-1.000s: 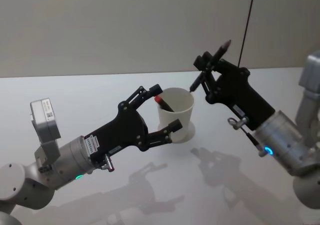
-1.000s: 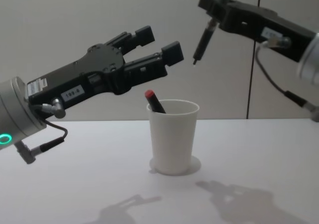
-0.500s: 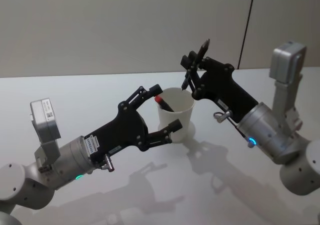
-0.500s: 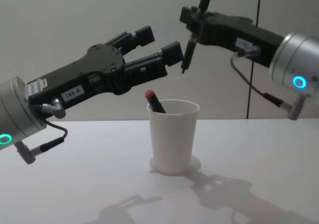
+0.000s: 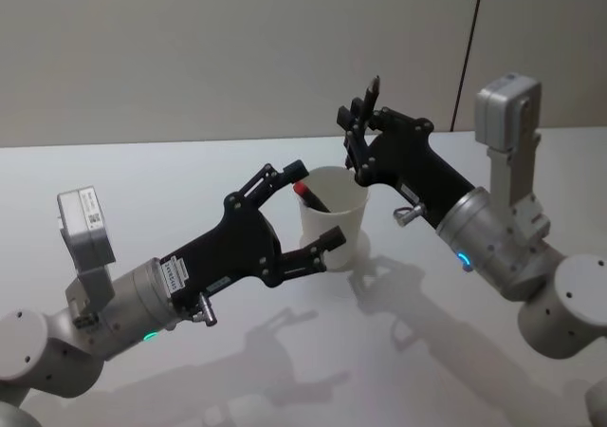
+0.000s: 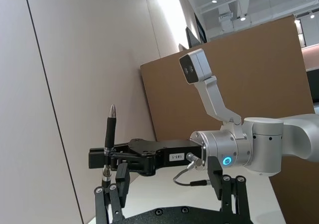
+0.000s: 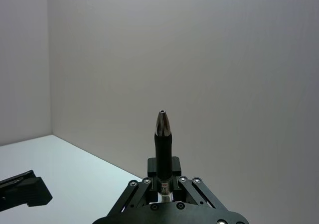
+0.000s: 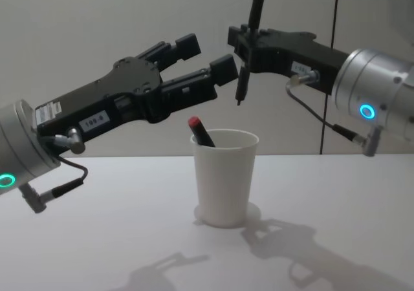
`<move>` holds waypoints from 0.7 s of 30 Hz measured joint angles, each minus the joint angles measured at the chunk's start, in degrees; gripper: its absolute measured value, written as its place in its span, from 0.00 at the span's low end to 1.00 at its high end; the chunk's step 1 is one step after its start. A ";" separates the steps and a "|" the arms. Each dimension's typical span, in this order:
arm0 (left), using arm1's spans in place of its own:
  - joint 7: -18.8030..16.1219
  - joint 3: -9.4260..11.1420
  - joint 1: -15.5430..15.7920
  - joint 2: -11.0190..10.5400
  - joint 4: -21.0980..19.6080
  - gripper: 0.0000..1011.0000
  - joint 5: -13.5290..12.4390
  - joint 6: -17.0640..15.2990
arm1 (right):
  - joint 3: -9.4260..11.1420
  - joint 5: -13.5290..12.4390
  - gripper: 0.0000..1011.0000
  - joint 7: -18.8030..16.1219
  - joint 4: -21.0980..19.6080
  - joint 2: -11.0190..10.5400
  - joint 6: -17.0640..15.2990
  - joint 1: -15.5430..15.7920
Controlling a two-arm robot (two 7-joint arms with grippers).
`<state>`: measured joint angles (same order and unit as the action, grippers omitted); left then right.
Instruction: Place the pen into the pen holder.
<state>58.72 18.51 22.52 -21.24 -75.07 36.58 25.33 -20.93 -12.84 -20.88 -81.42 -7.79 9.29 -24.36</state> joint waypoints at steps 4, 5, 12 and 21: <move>0.00 0.00 0.00 0.00 0.00 0.99 0.00 0.00 | -0.13 1.20 0.13 0.70 0.48 0.22 -0.01 -0.33; 0.00 0.00 0.00 0.00 0.00 0.99 0.00 0.00 | -0.18 1.72 0.13 1.00 0.64 0.32 -0.01 -0.45; 0.00 0.00 0.00 0.00 0.00 0.99 0.00 0.00 | -0.38 3.47 0.13 2.09 1.05 0.55 -0.14 -0.73; 0.00 0.00 0.00 0.00 0.00 0.99 0.00 0.00 | -0.49 4.16 0.13 2.75 1.66 0.80 -1.66 -1.05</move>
<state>58.72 18.51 22.51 -21.24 -75.07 36.59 25.33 -21.42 -8.68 -18.12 -79.76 -6.99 7.64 -25.41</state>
